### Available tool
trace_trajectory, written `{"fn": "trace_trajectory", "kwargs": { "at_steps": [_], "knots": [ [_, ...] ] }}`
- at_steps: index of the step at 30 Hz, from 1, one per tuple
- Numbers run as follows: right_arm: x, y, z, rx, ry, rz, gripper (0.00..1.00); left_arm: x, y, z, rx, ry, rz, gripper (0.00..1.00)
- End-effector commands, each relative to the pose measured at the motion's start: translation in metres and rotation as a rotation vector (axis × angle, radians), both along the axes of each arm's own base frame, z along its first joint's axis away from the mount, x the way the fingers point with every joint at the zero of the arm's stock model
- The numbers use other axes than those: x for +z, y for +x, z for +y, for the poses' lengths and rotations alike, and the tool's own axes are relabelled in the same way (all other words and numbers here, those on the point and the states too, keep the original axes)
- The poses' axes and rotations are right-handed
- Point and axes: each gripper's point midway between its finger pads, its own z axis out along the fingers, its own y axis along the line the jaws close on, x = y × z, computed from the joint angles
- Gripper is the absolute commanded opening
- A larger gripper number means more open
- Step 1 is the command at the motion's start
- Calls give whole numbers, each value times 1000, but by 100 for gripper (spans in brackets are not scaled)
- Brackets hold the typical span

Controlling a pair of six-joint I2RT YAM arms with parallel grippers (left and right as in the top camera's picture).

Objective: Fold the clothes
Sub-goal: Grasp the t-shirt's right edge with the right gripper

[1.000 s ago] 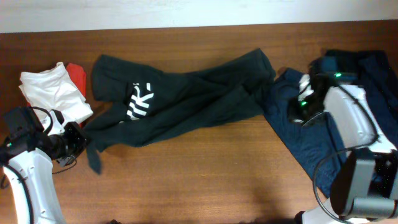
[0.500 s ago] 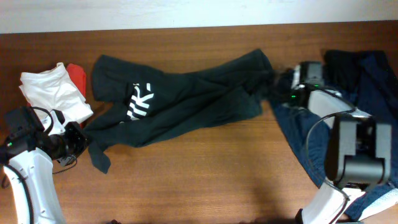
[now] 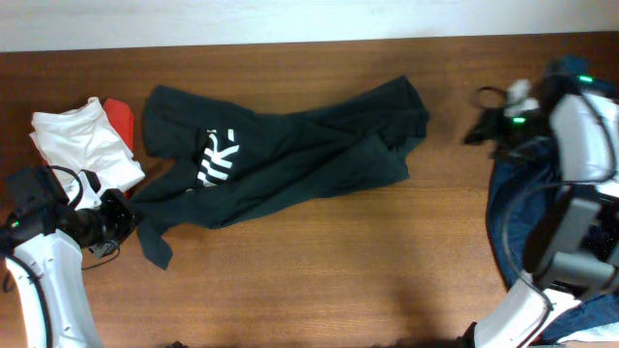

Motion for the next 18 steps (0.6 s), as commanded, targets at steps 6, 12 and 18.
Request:
{"fn": "trace_trajectory", "kwargs": {
  "at_steps": [6,12,18],
  "knots": [
    [-37,8,150,191,-71,42,59,0,0,-1,-8,-2,-1,1],
    [-96,25,170,132,-10,95,54,0,0,-1,-8,-2,-2,2],
    [-95,40,172,124,5,35,50,0,0,-1,-8,-2,-1,2]
  ]
}}
